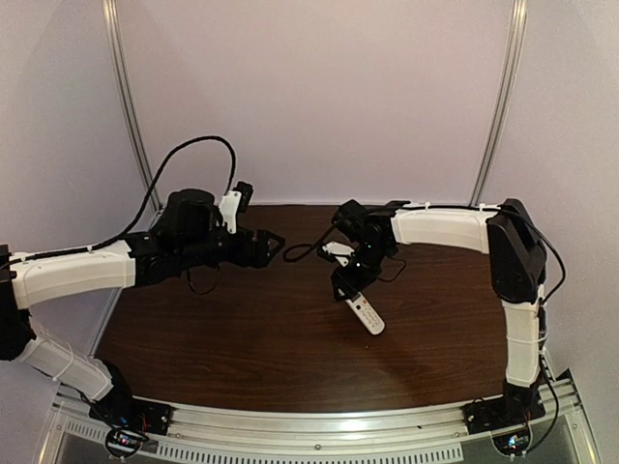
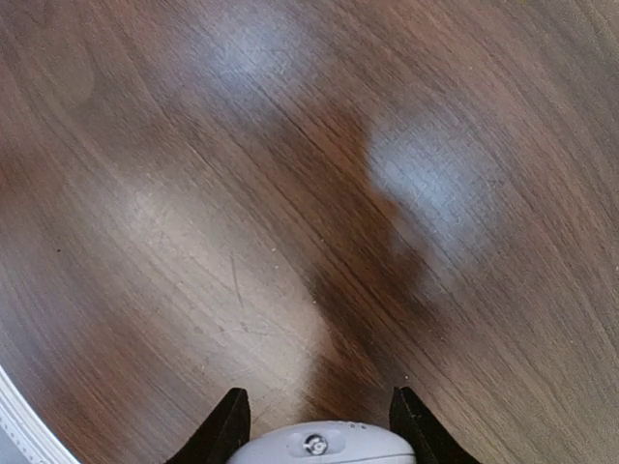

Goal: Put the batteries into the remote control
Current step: Place the remote control at the center of the board.

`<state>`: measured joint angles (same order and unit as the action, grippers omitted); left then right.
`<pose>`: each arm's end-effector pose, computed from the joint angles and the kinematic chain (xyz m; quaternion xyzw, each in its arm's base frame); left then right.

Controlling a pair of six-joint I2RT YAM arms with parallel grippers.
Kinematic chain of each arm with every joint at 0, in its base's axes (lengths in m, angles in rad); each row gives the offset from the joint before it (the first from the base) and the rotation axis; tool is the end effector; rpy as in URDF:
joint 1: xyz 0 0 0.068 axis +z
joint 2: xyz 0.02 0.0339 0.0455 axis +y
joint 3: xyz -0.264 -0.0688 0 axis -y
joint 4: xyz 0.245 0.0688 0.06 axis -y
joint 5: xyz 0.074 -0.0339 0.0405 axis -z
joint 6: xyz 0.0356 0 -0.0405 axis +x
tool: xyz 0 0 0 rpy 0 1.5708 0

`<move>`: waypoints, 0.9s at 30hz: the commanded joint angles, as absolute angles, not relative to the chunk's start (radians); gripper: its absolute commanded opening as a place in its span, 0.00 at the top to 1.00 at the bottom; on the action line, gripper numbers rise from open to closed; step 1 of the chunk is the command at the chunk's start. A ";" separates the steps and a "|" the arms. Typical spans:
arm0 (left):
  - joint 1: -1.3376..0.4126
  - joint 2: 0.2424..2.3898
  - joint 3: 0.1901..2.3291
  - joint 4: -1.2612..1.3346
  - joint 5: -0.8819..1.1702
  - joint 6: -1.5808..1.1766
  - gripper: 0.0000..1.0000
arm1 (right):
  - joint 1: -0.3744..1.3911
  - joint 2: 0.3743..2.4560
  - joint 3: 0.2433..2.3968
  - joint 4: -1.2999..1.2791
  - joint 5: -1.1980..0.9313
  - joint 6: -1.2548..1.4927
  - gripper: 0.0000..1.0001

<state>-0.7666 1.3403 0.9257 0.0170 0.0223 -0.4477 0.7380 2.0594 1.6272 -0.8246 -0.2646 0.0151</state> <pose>0.2221 -0.2150 0.2843 0.1383 0.8212 -0.3234 0.4493 0.3082 0.2928 0.1954 -0.3655 0.9085 0.1782 0.0962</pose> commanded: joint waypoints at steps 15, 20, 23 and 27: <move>-0.709 1.344 0.907 -0.023 -0.020 -0.506 0.03 | 0.780 2.210 1.692 -0.889 -0.172 -0.016 0.43; -0.704 1.336 0.922 -0.053 -0.019 -0.510 0.03 | 0.781 2.182 1.694 -0.875 -0.175 -0.012 0.29; -0.704 1.337 0.937 -0.072 -0.015 -0.513 0.03 | 0.780 2.148 1.690 -0.860 -0.177 -0.009 0.22; -0.703 1.350 0.976 -0.108 -0.014 -0.521 0.03 | 0.767 2.070 1.671 -0.818 -0.188 0.000 0.13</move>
<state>-0.7094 1.3403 0.9169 -0.0803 -0.0227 -0.5079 0.7773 2.1738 1.6817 -0.8623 -0.1986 -0.0086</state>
